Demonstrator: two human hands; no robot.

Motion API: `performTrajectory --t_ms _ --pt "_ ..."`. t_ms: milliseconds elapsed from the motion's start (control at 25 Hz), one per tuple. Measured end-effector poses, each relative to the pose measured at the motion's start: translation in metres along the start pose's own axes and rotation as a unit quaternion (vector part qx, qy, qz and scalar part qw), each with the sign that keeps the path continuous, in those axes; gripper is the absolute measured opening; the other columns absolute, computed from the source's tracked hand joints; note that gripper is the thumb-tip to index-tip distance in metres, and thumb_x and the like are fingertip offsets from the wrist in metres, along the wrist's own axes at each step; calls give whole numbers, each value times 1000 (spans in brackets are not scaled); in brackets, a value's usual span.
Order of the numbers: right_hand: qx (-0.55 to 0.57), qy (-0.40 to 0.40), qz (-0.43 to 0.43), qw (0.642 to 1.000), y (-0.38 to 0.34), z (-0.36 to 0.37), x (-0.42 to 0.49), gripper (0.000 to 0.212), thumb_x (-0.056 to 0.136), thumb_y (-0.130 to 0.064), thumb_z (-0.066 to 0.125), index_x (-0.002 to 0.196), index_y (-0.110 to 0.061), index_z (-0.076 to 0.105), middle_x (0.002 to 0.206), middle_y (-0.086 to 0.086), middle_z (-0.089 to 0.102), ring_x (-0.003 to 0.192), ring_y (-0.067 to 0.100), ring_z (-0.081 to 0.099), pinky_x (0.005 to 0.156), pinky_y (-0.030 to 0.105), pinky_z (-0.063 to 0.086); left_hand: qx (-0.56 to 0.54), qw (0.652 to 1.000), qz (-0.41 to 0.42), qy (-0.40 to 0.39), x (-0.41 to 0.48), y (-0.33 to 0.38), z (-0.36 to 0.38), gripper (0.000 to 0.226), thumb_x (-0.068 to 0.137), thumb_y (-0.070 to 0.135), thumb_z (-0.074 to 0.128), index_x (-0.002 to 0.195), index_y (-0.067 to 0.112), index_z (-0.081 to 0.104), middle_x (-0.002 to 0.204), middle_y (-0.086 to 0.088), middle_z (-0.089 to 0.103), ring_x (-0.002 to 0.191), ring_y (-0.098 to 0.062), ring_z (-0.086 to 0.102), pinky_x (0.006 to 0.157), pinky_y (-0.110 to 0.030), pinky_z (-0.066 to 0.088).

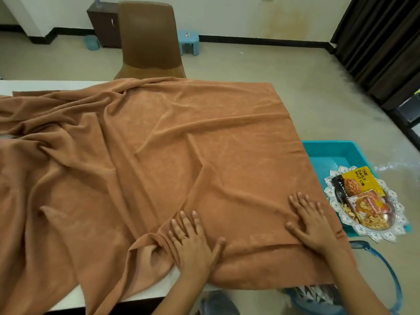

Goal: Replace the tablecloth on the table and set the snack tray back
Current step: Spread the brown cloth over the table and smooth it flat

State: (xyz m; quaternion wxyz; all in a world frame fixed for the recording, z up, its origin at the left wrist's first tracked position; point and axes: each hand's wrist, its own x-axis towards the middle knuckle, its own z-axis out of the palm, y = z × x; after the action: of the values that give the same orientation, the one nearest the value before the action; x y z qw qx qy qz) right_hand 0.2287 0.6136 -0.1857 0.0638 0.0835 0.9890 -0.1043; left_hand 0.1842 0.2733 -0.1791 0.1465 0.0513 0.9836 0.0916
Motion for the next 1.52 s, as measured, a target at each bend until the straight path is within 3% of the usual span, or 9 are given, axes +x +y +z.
performTrajectory --t_ms 120,240,320,440,640,1000,1240,1400,1520 --pt "22 32 51 998 -12 9 -24 85 82 -79 17 152 -30 17 160 1 12 148 17 3 119 45 2 -14 1000 18 -13 -26 -7 -26 92 75 79 23 118 8 63 109 -19 65 90 -36 67 66 -38 55" --pt "85 124 29 988 -88 8 -6 79 90 -67 20 148 -13 30 153 17 31 145 25 18 118 41 10 -62 970 42 233 2 -44 -59 51 89 62 32 91 18 58 72 -3 63 60 -24 64 52 -32 50" --pt "91 98 -26 991 -157 20 15 74 90 -62 26 151 -20 23 158 11 17 147 23 10 118 39 2 -77 962 -16 263 34 -94 -72 49 92 56 36 114 17 56 105 -11 63 93 -33 62 80 -45 49" --pt "14 56 -27 998 -210 53 18 78 86 -74 19 152 -34 9 159 -1 -2 148 22 -3 117 45 -8 -101 963 -208 136 39 -176 -60 72 86 72 34 148 37 24 158 -7 18 142 -42 14 108 -68 5" --pt "-33 56 -29 997 -202 50 16 83 82 -78 14 152 -34 10 160 0 8 148 23 3 118 46 -4 -47 973 -198 110 10 -239 -48 82 74 84 8 148 49 7 161 -2 6 145 -37 -1 105 -68 -11" --pt "-40 52 -16 998 -189 63 -13 81 82 -76 18 152 -35 13 160 -1 12 148 22 6 118 46 3 -126 964 -208 107 -18 -266 -38 97 76 84 11 153 27 -2 161 5 -1 147 -23 -6 113 -58 -10" --pt "-32 80 70 994 -208 60 -6 78 85 -66 18 151 -24 25 157 14 18 146 32 12 116 53 4 -57 961 -259 74 -18 -294 -66 88 79 83 24 151 34 15 156 4 20 134 -35 25 101 -54 25" --pt "55 193 4 980 -337 65 -9 63 92 -39 27 137 1 45 147 28 33 139 40 28 113 55 23 -57 979 -99 169 -27 -326 -70 49 95 45 45 128 11 55 123 -15 56 106 -40 53 87 -49 47" --pt "142 46 -118 982 -483 92 -17 70 92 -54 23 150 -14 25 159 12 12 148 26 4 119 46 2 -127 970 34 205 -40 -368 -82 41 96 30 48 130 8 51 131 -13 51 102 -37 61 79 -43 53"
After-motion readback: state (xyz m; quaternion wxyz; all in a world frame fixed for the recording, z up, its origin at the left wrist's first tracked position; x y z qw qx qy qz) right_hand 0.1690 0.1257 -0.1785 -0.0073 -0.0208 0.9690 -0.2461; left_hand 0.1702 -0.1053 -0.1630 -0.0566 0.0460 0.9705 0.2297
